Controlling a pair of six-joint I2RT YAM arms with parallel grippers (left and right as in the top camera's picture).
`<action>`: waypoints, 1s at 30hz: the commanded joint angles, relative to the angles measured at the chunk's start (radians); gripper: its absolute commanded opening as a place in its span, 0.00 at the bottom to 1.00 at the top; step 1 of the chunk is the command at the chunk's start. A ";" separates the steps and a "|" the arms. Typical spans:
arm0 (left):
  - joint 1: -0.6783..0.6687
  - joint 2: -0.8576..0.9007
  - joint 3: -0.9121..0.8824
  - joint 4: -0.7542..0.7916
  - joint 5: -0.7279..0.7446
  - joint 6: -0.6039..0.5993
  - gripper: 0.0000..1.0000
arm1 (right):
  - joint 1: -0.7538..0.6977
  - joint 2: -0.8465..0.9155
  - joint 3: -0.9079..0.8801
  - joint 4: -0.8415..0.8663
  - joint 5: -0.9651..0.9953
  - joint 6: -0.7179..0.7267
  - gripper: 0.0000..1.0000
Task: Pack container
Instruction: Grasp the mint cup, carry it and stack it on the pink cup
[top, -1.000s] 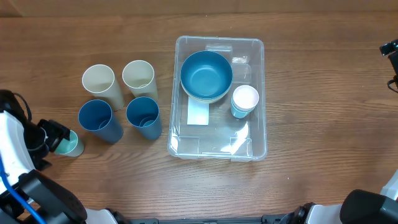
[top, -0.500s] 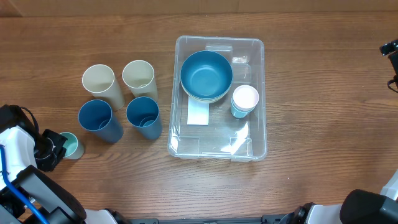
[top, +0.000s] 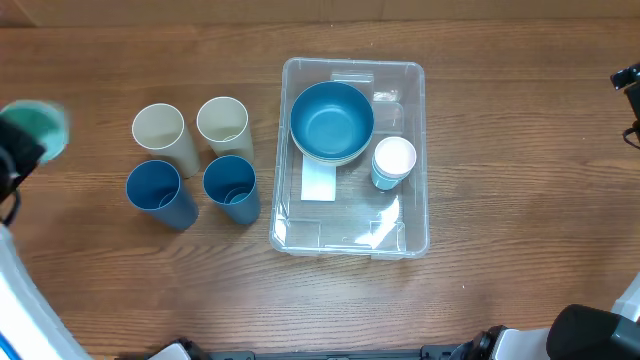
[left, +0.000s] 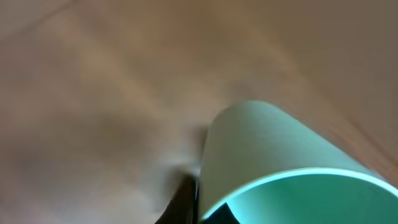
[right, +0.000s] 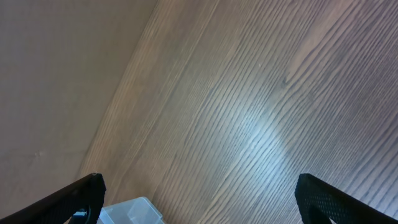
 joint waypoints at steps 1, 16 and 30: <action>-0.297 -0.019 0.058 -0.002 0.279 0.314 0.04 | -0.002 -0.013 0.000 0.003 0.002 0.004 1.00; -1.218 0.454 0.040 0.257 0.010 0.623 0.04 | -0.002 -0.013 0.000 0.003 0.002 0.004 1.00; -1.279 0.623 0.041 0.380 -0.100 0.576 0.04 | -0.002 -0.013 0.000 0.003 0.002 0.004 1.00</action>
